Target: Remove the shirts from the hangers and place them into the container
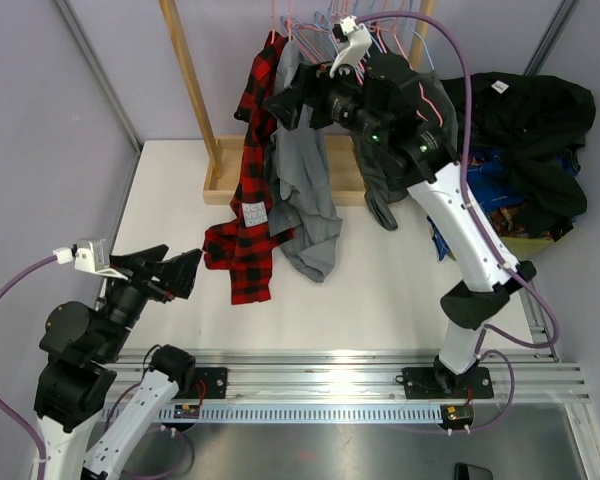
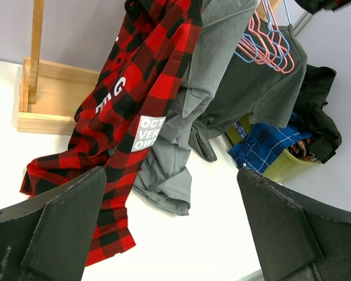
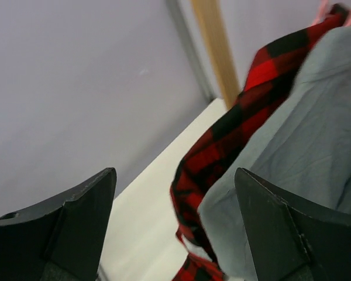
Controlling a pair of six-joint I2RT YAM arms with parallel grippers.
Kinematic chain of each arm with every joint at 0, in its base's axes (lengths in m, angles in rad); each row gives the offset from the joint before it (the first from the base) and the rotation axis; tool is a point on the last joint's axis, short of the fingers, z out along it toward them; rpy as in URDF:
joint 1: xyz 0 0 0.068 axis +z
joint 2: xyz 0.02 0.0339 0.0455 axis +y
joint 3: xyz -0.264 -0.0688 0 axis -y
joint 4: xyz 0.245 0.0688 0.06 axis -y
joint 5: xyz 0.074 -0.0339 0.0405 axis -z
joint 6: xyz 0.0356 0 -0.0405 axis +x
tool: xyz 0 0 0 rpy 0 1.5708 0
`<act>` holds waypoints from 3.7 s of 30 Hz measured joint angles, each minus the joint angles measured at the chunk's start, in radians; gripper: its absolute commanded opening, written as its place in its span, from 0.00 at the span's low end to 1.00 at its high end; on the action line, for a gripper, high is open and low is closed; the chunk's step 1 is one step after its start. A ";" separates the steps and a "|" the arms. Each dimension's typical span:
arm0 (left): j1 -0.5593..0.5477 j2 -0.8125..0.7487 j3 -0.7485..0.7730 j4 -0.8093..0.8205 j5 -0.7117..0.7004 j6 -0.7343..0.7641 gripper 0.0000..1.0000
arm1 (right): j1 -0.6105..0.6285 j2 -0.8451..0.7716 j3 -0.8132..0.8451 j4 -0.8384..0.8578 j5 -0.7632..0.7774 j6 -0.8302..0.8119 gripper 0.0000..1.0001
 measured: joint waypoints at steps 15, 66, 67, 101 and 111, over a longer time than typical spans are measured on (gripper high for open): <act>0.000 -0.034 0.025 -0.063 -0.022 0.036 0.99 | 0.037 0.258 0.211 -0.218 0.592 0.026 0.81; 0.000 -0.074 0.004 -0.076 -0.042 0.032 0.99 | 0.043 -0.369 -0.886 0.695 0.677 -0.313 0.00; 0.000 -0.071 0.000 -0.071 -0.040 0.029 0.99 | 0.043 -0.415 -0.922 0.702 0.666 -0.316 0.00; 0.000 0.293 -0.048 0.574 0.576 -0.105 0.99 | 0.038 -0.844 -0.763 -0.667 -0.359 -0.175 0.00; 0.021 0.399 -0.152 1.071 0.803 -0.304 0.99 | 0.038 -0.810 -0.778 -0.614 -0.497 -0.156 0.00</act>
